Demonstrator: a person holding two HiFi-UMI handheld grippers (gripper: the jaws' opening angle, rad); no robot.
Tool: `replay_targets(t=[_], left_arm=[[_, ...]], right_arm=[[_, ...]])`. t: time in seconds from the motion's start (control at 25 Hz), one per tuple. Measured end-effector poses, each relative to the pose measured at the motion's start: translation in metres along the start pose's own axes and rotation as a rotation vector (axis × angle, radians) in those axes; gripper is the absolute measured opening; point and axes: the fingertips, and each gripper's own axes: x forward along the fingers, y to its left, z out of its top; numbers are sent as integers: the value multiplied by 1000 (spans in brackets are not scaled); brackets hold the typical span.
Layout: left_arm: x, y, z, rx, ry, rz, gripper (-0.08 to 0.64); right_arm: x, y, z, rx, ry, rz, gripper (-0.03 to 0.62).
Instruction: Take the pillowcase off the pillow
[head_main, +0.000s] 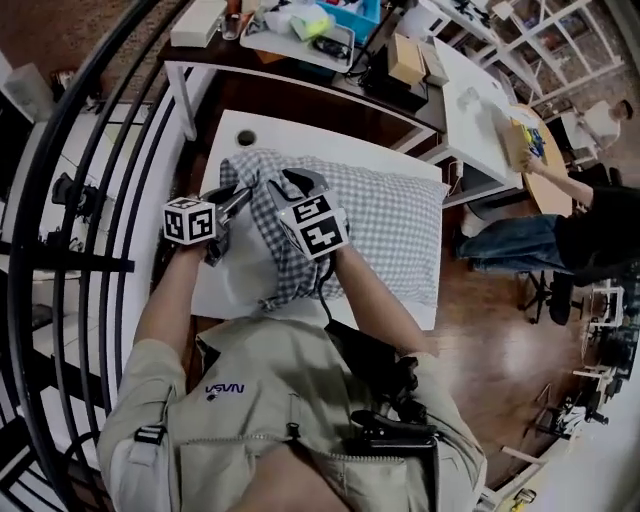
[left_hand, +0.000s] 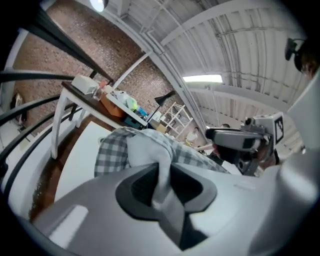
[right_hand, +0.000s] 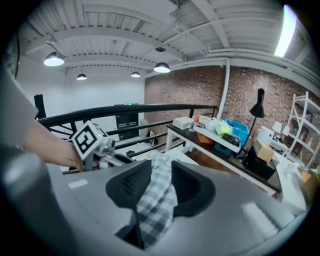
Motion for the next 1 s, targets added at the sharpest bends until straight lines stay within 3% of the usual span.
replay_targets(t=[0.08, 0.28, 0.32, 0.4, 0.44, 0.52, 0.64, 0.72, 0.84, 1.0], left_arm=[[-7, -17, -4, 96, -4, 13, 48], [-13, -70, -20, 298, 14, -25, 35], [-16, -76, -22, 320, 14, -24, 34], [-24, -84, -22, 359, 14, -11, 31], [-28, -87, -20, 379, 11, -1, 29], [-37, -96, -14, 415, -2, 16, 28], [-43, -118, -8, 456, -34, 2, 26], [-50, -127, -3, 437, -73, -15, 25], [-78, -120, 12, 302, -186, -29, 25], [-91, -98, 26, 181, -268, -3, 24]], right_arm=[[16, -5, -1, 0, 34, 0, 151], [37, -21, -14, -49, 149, 13, 169], [39, -18, -18, -68, 175, 34, 149], [41, -11, -23, -102, 204, 54, 31], [41, -11, -21, -110, 203, 49, 15], [37, -18, -14, -112, 179, 14, 12], [21, -65, -10, -136, 158, -150, 6], [4, -110, -18, -113, 171, -282, 6], [-16, -161, -37, -37, 197, -418, 6], [-31, -187, -71, 48, 231, -477, 6]])
